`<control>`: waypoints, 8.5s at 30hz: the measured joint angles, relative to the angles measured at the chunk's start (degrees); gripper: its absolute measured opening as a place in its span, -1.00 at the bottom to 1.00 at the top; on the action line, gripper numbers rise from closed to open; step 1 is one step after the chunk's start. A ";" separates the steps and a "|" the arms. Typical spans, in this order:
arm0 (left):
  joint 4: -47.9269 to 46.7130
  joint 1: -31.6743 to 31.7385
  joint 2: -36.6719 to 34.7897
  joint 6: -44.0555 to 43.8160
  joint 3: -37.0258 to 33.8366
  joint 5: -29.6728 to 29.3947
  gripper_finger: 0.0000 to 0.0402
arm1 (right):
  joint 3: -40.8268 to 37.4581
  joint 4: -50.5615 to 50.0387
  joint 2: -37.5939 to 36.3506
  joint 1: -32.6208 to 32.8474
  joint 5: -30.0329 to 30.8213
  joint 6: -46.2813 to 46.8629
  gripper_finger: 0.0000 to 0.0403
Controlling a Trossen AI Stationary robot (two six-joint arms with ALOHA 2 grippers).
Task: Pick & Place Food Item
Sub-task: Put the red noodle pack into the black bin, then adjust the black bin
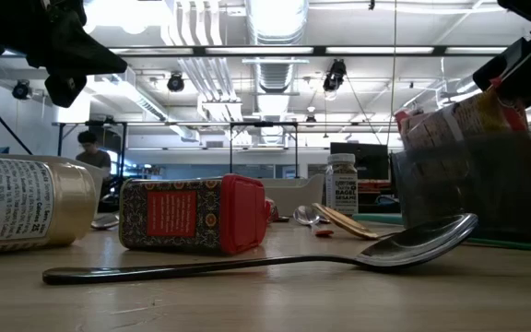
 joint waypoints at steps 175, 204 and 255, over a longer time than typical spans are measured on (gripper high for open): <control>-0.44 -0.01 0.01 0.17 0.02 0.02 -1.00 | 53.88 -72.50 44.44 -22.18 -49.49 15.68 -0.94; -1.38 -0.01 0.01 -1.36 0.02 0.02 -1.00 | 54.99 -64.75 40.02 -25.23 -30.65 11.58 -0.94; -1.31 -0.01 0.00 -1.36 0.02 0.02 -1.00 | 47.99 -64.86 38.96 -17.46 -39.93 20.62 -0.94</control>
